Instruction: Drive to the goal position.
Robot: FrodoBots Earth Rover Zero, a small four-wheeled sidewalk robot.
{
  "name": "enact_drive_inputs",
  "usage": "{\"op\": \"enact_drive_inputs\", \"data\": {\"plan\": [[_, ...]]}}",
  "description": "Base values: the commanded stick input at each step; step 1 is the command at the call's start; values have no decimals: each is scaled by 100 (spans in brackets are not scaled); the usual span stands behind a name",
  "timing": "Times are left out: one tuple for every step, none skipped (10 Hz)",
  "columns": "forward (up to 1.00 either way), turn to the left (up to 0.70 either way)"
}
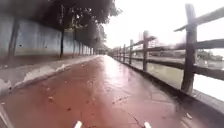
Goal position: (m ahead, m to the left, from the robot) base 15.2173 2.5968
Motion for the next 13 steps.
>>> {"op": "enact_drive_inputs", "data": {"plan": [[50, 0], [50, 0], [50, 0], [50, 23], [50, 50], [50, 29], [50, 0], [50, 0], [34, 0], [0, 0], [0, 0], [0, 0], [0, 0]]}}
